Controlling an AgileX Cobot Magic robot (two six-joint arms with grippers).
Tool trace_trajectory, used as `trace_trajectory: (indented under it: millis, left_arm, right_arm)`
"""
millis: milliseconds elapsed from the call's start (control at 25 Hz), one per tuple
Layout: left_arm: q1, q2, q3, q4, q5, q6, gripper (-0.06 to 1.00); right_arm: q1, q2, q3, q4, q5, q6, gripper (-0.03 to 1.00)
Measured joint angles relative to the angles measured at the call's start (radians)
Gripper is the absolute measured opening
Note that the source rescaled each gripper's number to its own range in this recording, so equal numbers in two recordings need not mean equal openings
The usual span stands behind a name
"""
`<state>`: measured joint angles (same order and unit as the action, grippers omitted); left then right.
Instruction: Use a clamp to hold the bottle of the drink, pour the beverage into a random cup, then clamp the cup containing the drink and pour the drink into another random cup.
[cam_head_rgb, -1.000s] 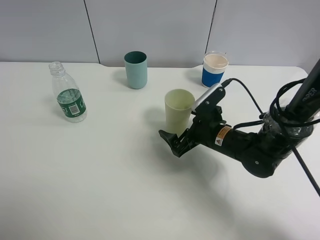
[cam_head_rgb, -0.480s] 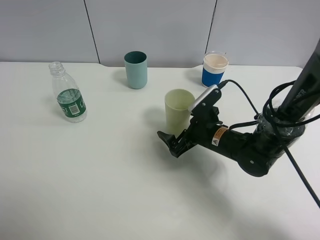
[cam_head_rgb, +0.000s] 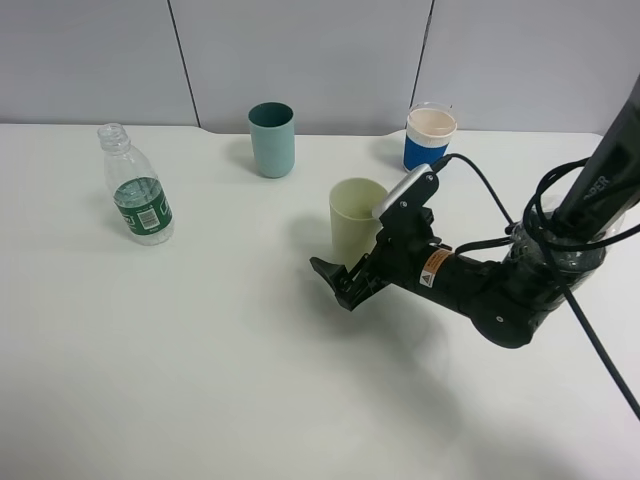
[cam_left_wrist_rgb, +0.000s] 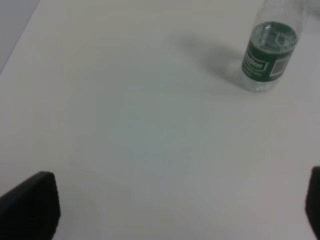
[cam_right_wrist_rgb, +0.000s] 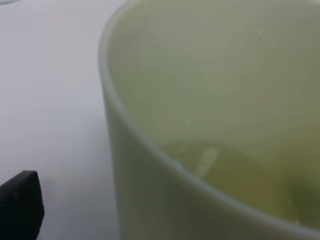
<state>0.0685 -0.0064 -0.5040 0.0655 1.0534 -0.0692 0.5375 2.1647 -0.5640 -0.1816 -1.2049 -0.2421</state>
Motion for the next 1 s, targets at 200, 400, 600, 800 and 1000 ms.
trace_trajectory:
  millis: [200,400,600,800,1000]
  left_arm:
    - [0.000,0.000,0.000,0.000,0.000,0.000,1.00]
    - [0.000,0.000,0.000,0.000,0.000,0.000,1.00]
    - [0.000,0.000,0.000,0.000,0.000,0.000,1.00]
    - [0.000,0.000,0.000,0.000,0.000,0.000,1.00]
    - [0.000,0.000,0.000,0.000,0.001,0.000,1.00]
  right_arm:
    - [0.000,0.000,0.000,0.000,0.000,0.000,1.00]
    - [0.000,-0.001,0.000,0.000,0.000,-0.011,1.00]
    - [-0.001,-0.016,0.000,0.025,-0.001,-0.031,1.00]
    - [-0.009,-0.016,0.000,0.053,0.000,-0.036,1.00]
    - [-0.009,-0.016,0.000,0.053,0.000,-0.036,1.00]
